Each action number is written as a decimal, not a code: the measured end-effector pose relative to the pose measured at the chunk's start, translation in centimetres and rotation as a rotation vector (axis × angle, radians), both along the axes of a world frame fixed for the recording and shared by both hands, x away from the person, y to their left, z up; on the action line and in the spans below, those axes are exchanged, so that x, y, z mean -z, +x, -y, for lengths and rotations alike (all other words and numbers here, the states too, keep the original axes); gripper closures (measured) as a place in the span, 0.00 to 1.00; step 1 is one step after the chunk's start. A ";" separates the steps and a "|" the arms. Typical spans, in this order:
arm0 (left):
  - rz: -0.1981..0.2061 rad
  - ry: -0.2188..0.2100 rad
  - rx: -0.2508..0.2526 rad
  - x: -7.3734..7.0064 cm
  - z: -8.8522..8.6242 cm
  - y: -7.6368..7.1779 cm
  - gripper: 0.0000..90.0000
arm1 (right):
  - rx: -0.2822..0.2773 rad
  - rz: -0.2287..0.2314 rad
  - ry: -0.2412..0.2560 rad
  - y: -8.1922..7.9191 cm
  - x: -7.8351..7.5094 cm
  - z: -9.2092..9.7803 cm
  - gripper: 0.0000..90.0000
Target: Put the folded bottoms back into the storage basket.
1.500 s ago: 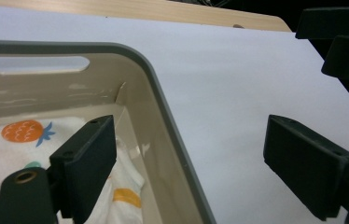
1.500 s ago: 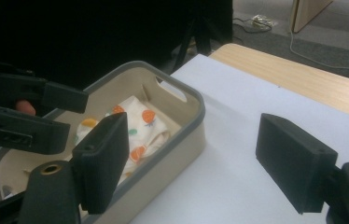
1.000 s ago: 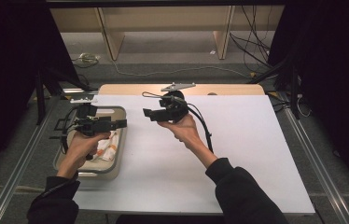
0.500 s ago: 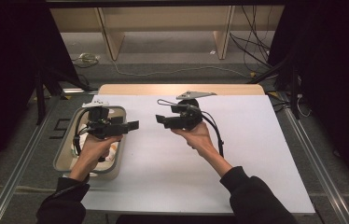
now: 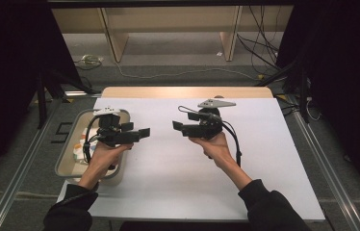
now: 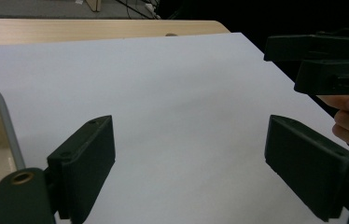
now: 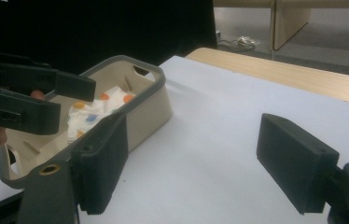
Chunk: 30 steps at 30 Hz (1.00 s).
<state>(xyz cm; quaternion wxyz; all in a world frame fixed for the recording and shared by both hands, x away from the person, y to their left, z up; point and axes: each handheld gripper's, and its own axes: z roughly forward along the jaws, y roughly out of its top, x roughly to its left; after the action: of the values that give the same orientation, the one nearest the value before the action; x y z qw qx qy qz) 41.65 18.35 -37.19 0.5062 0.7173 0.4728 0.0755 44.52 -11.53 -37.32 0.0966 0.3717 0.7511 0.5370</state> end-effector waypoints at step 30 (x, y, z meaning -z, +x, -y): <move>0.080 -0.033 0.061 1.0 2.2 -1.4 0.17 | 0.037 0.026 0.017 -2.2 1.0 3.1 0.26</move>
<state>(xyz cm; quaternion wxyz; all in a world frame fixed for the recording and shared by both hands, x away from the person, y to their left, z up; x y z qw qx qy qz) 40.23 16.19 -38.19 0.5383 0.7193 0.4315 0.0809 42.33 -14.59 -38.27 0.1130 0.3793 0.7383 0.5462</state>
